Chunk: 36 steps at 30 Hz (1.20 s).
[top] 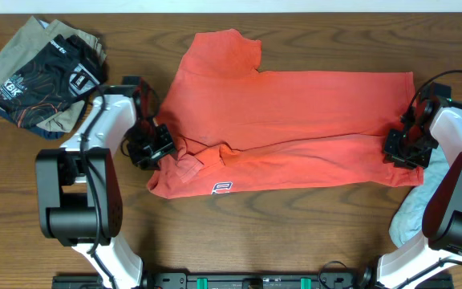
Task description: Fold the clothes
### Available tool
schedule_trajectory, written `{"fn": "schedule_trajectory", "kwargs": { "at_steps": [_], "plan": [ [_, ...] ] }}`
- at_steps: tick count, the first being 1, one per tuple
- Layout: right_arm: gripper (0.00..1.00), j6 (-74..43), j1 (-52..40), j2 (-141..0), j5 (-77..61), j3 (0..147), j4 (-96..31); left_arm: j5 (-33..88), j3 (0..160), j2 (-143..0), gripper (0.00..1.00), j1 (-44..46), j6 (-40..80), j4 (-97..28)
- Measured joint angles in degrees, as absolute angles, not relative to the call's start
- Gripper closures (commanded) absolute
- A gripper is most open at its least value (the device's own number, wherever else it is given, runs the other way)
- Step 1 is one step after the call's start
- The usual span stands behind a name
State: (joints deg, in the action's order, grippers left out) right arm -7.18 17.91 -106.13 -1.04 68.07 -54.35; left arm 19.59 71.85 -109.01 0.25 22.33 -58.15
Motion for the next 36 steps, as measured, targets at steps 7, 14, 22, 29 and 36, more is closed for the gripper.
{"fn": "schedule_trajectory", "kwargs": {
  "at_steps": [7, 14, 22, 29, 36],
  "plan": [
    [0.76, -7.2, 17.9, -106.1, -0.6, 68.1, -54.4, 26.4, 71.9, -109.0, 0.48, 0.2, 17.6, -56.6],
    [0.71, -7.2, 17.9, -106.1, -0.5, 68.1, -54.4, 35.1, 71.9, -107.6, 0.48, 0.5, 10.2, -52.4],
    [0.73, -8.8, 17.9, -106.1, 0.5, 68.0, -51.6, 34.3, 71.9, -103.8, 0.46, 5.0, 5.1, -50.7],
    [0.76, -9.8, 17.9, -106.1, 0.7, 67.9, -44.2, 25.3, 71.9, -103.8, 0.41, 12.8, 3.4, -48.9],
    [0.77, -10.3, 17.9, -106.1, 1.0, 67.9, -44.1, 20.3, 71.9, -103.9, 0.40, 16.4, 2.9, -46.8]
  ]
}}
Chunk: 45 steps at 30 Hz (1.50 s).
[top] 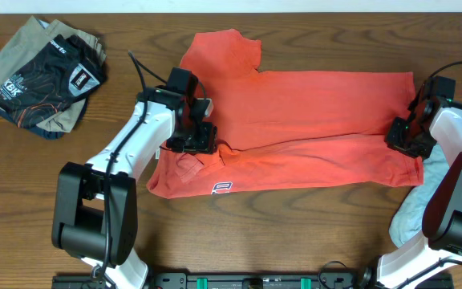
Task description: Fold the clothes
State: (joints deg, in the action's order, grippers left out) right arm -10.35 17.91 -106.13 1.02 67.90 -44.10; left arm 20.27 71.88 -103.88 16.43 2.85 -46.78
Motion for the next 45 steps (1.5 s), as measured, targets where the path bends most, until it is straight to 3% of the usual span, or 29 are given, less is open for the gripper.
{"fn": "schedule_trajectory", "kwargs": {
  "at_steps": [11, 13, 15, 18, 21, 27, 30, 31, 33, 35, 42, 45],
  "plan": [
    [0.78, -11.7, 17.9, -106.7, 2.4, 67.9, -43.7, 18.9, 71.9, -107.9, 0.41, 21.1, 2.7, -42.3],
    [0.78, -11.7, 18.0, -107.4, 2.4, 67.9, -43.7, 18.9, 71.9, -108.6, 0.47, 22.0, 2.7, -42.2],
    [0.78, -11.8, 18.1, -108.2, 2.4, 67.9, -43.8, 18.6, 71.9, -109.0, 0.71, 22.6, 2.7, -42.0],
    [0.79, -11.8, 18.2, -109.1, 2.5, 67.9, -43.9, 17.0, 71.9, -109.2, 0.85, 23.1, 2.8, -42.1],
    [0.79, -11.8, 18.2, -109.3, 2.6, 67.9, -43.9, 14.7, 71.9, -109.2, 0.93, 23.4, 2.6, -42.2],
    [0.80, -11.8, 18.2, -109.3, 2.6, 67.9, -43.9, 9.3, 72.6, -109.2, 0.94, 23.4, 2.7, -41.9],
    [0.79, -11.8, 18.2, -109.3, 2.6, 67.9, -43.9, 7.0, 75.6, -109.5, 0.92, 23.4, 2.7, -39.8],
    [0.79, -11.8, 18.2, -109.3, 2.6, 67.9, -43.9, 6.5, 76.9, -109.5, 0.85, 23.4, 2.7, -38.7],
    [0.79, -11.8, 18.2, -109.3, 2.6, 67.9, -43.9, 5.7, 79.8, -109.5, 0.56, 23.4, 2.8, -37.1],
    [0.79, -11.8, 18.2, -109.3, 2.6, 67.9, -43.9, 5.4, 81.8, -109.5, 0.42, 23.4, 2.7, -36.6],
    [0.77, -11.8, 18.2, -109.3, 2.6, 67.9, -44.5, 4.7, 82.7, -109.5, 0.40, 23.2, 2.9, -41.3],
    [0.68, -12.1, 18.2, -109.3, 2.3, 67.9, -45.9, 4.5, 82.7, -109.5, 0.38, 22.0, 3.2, -41.8]
  ]
}}
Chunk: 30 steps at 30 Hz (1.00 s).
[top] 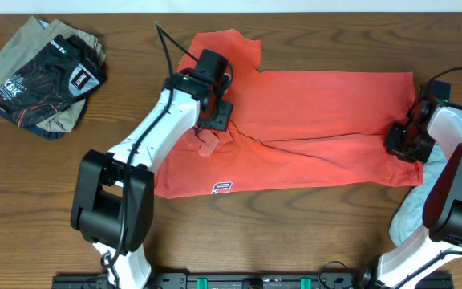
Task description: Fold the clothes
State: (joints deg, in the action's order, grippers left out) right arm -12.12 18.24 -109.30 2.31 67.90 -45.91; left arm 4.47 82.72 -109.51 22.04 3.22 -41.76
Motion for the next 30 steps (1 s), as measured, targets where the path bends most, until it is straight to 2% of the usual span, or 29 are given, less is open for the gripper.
{"fn": "schedule_trajectory", "kwargs": {
  "at_steps": [5, 8, 10, 11, 20, 30],
  "plan": [
    [0.53, -12.6, 18.2, -109.2, 1.7, 71.0, -52.5, 4.5, 87.0, -109.5, 0.31, 16.7, 4.4, -46.2],
    [0.39, -12.5, 18.2, -108.2, 0.9, 75.6, -56.0, 4.5, 93.0, -109.5, 0.29, 12.8, 4.6, -45.9],
    [0.25, -11.6, 18.2, -106.7, -0.9, 79.1, -57.4, 4.4, 95.8, -109.3, 0.28, 10.6, 4.6, -43.3],
    [0.21, -11.4, 18.2, -105.9, -1.8, 80.3, -57.7, 4.3, 96.5, -109.1, 0.27, 9.7, 4.6, -41.6],
    [0.20, -9.7, 18.2, -100.3, -14.6, 83.5, -60.2, 4.3, 97.0, -111.6, 0.24, 8.0, 4.0, -23.2],
    [0.20, -9.6, 16.1, -100.4, -18.1, 83.5, -65.8, 7.5, 97.1, -127.2, 0.24, 8.1, 4.0, -13.6]
  ]
}}
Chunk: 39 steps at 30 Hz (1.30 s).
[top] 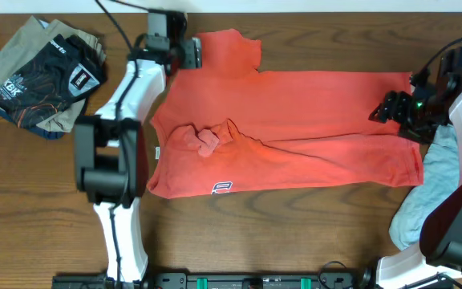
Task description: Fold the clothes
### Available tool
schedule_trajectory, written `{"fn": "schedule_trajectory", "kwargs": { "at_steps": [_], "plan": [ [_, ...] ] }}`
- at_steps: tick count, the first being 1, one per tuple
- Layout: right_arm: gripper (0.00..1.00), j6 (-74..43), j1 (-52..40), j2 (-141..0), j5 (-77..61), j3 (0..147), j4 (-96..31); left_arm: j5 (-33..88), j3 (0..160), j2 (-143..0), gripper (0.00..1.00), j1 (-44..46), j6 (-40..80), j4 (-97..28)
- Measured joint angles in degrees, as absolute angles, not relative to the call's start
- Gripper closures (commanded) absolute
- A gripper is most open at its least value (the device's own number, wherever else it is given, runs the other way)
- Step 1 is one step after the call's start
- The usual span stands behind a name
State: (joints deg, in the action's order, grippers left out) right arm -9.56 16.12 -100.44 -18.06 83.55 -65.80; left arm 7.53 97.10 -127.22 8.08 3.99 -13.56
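Observation:
An orange shirt lies spread across the middle of the table, its lower part folded up in a long crease. One sleeve sits bunched in a lump on the shirt's left part. My left gripper is far back at the shirt's upper left edge, beside the other sleeve, and looks open. Over the shirt's right edge my right gripper appears open and holds no cloth. The logo patch shows near the front hem.
A pile of dark and khaki clothes lies at the back left. A pale grey-blue garment lies at the right, beside the right arm's base. The table's front edge carries the arm mounts.
My left gripper has left the bunched sleeve on the shirt and now stands at the shirt's upper left edge. My right gripper has moved from the lower right hem up and inward.
My left gripper was at the shirt's lower left sleeve and my right at the right hem. The left then stood further in over the shirt each time, the sleeve with it. Now the sleeve lies bunched on the shirt and both grippers are off the cloth.

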Motion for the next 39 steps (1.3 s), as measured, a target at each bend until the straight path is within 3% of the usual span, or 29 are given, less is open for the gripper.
{"fn": "schedule_trajectory", "kwargs": {
  "at_steps": [13, 15, 19, 20, 22, 23, 27, 35, 39],
  "plan": [
    [0.22, -9.6, 15.8, -100.4, -18.5, 83.5, -66.7, 8.3, 97.1, -133.9, 0.26, 9.0, 4.1, -10.0],
    [0.23, -9.5, 15.8, -100.4, -18.5, 83.5, -66.6, 8.4, 97.1, -133.9, 0.33, 9.7, 4.2, -9.9],
    [0.23, -9.5, 15.8, -100.4, -18.5, 83.5, -66.6, 8.6, 97.1, -134.0, 0.71, 11.0, 4.3, -9.6],
    [0.23, -9.5, 15.8, -100.4, -18.5, 83.5, -66.6, 8.7, 97.1, -134.1, 0.75, 11.1, 4.4, -9.3],
    [0.23, -9.5, 15.8, -100.4, -18.4, 83.5, -66.6, 8.6, 97.1, -134.2, 0.73, 11.1, 4.1, -8.6],
    [0.23, -9.5, 15.8, -100.4, -18.4, 83.5, -66.6, 8.6, 97.1, -134.3, 0.53, 11.0, 4.1, -8.0],
    [0.23, -9.6, 15.8, -100.4, -18.4, 83.5, -66.7, 8.6, 97.1, -134.5, 0.38, 10.3, 3.9, -5.6],
    [0.25, -9.5, 15.8, -100.4, -18.4, 83.5, -67.0, 8.6, 97.1, -134.5, 0.38, 10.0, 4.2, -2.7],
    [0.26, -9.5, 15.8, -100.4, -18.4, 83.5, -67.5, 8.6, 97.1, -135.0, 0.45, 10.0, 4.2, -2.5]
  ]
}}
